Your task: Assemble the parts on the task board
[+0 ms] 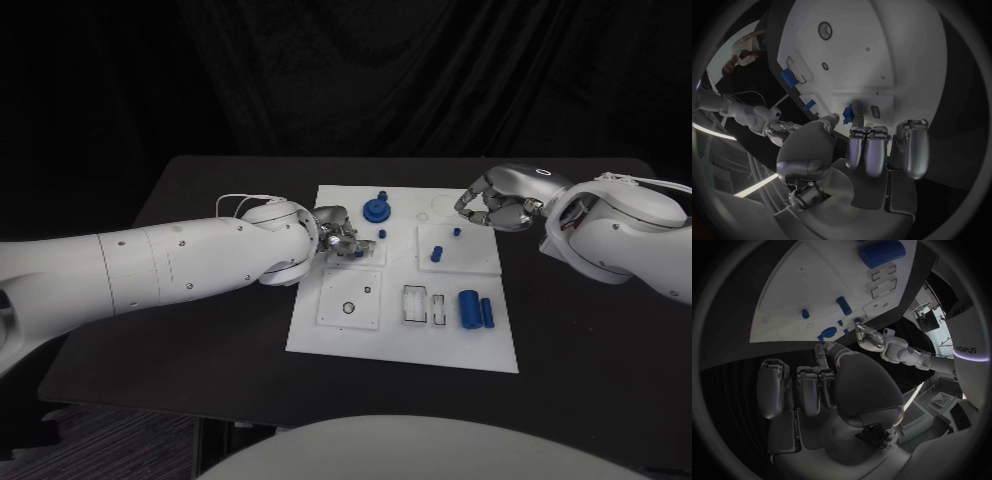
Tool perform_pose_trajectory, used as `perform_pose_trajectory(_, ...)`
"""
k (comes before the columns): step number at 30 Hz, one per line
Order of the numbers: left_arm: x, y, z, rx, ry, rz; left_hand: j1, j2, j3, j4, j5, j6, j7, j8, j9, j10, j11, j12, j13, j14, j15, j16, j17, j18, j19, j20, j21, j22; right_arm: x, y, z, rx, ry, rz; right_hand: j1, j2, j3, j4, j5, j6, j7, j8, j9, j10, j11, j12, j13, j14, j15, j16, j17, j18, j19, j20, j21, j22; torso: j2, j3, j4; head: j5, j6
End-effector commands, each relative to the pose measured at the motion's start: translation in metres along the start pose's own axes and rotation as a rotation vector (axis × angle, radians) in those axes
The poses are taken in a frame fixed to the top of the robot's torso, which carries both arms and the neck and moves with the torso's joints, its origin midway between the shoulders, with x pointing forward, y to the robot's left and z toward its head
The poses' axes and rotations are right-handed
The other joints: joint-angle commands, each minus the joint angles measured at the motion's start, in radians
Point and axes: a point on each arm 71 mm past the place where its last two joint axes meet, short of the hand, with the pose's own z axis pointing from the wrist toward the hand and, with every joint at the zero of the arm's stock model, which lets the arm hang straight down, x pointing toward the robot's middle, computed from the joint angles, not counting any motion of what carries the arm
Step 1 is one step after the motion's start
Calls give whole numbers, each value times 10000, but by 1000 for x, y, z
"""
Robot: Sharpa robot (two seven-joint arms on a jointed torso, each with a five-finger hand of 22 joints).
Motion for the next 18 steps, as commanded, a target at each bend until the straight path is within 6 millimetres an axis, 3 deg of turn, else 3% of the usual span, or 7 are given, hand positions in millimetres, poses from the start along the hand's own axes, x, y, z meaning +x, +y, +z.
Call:
perform_pose_trajectory(1,7,3,0,-58,365,110,-71,12,-72,7,-68,51,47,-68,-97,1043,47,-5,2612,1020,71,65,2633,112,212,74,-60,2088,1,-2,-1,180,51,-1,-98,2,57,19,36,-21,-64,-60,-10,1041,-2,27,2633,1060,25,29,2634,79,218,24,-37,2096,-3,2,1,10,-2)
perform_pose_trajectory(9,7,6,0,-266,474,155,-48,-34,-265,80,-133,77,47,-79,-115,1043,48,-5,2612,1020,72,65,2633,114,210,76,-69,2086,2,-2,-1,201,84,0,-100,16,79,7,52,-19,-69,-61,-10,1041,-7,27,2633,1060,20,29,2634,76,227,20,-24,2101,-7,5,-8,8,-2)
perform_pose_trajectory(15,7,7,-1,-238,430,130,-178,28,-850,367,-535,47,75,-120,-125,1043,68,-5,2612,1020,88,65,2633,120,199,90,-106,2077,2,-2,-1,207,86,2,-100,16,79,7,52,-19,-69,-61,-10,1041,-7,27,2633,1060,20,29,2634,76,227,20,-24,2101,-5,4,-9,7,-2)
perform_pose_trajectory(16,6,8,-1,-224,403,118,-212,61,-939,372,-577,-21,91,-101,-60,1043,78,-5,2612,1020,97,65,2633,127,185,96,-139,2068,2,-2,-2,209,85,3,-100,16,79,7,52,-19,-69,-61,-10,1041,-7,27,2633,1060,20,29,2634,76,227,20,-24,2101,-7,6,-6,5,-2)
perform_pose_trajectory(18,6,8,0,-204,353,95,-485,325,-1459,356,-596,-341,107,380,692,1043,104,-5,2612,1020,126,65,2633,134,172,124,-174,2060,2,-2,-2,214,83,3,-100,16,79,7,52,-19,-69,-61,-10,1041,-7,27,2633,1060,20,29,2634,76,227,20,-24,2101,-9,5,-4,5,-2)
